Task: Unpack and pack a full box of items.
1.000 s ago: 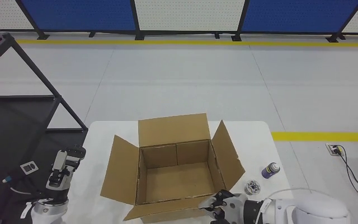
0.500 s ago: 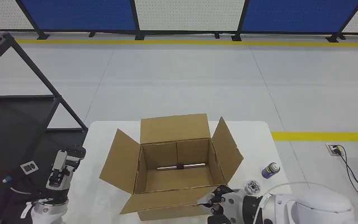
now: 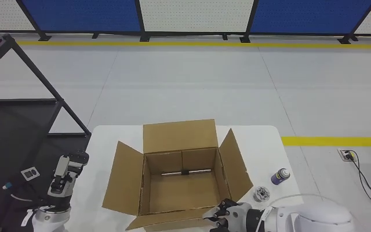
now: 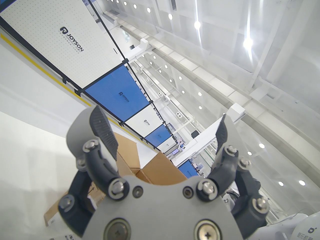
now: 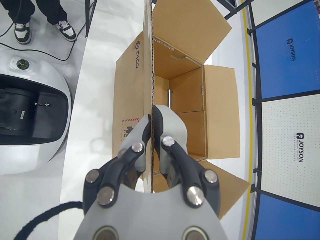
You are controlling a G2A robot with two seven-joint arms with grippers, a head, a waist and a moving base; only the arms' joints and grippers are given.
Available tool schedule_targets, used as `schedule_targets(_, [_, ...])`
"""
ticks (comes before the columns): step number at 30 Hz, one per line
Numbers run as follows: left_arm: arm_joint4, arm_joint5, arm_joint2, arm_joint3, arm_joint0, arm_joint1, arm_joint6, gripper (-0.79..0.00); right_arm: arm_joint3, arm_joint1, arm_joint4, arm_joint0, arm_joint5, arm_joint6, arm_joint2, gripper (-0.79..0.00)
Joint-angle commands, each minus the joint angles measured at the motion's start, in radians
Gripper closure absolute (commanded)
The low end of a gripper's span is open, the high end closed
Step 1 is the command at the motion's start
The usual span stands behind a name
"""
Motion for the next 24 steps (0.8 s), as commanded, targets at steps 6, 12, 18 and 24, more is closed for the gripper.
schedule_targets(6, [0.0,0.0,0.0,0.0,0.0,0.0,0.0,-0.785,0.0,0.002,-0.088,-0.061,0.019,-0.027,-0.007,0.0])
schedule_targets(12, [0.0,0.0,0.0,0.0,0.0,0.0,0.0,-0.785,0.0,0.001,-0.193,-0.127,0.075,-0.084,-0.011,0.0])
schedule_targets(18, [0.0,0.0,0.0,0.0,0.0,0.0,0.0,-0.785,0.0,-0.001,-0.244,-0.175,0.113,-0.099,-0.017,0.0])
schedule_targets(24, [0.0,0.0,0.0,0.0,0.0,0.0,0.0,-0.785,0.0,-0.004,-0.261,-0.19,0.109,-0.114,-0.013,-0.314])
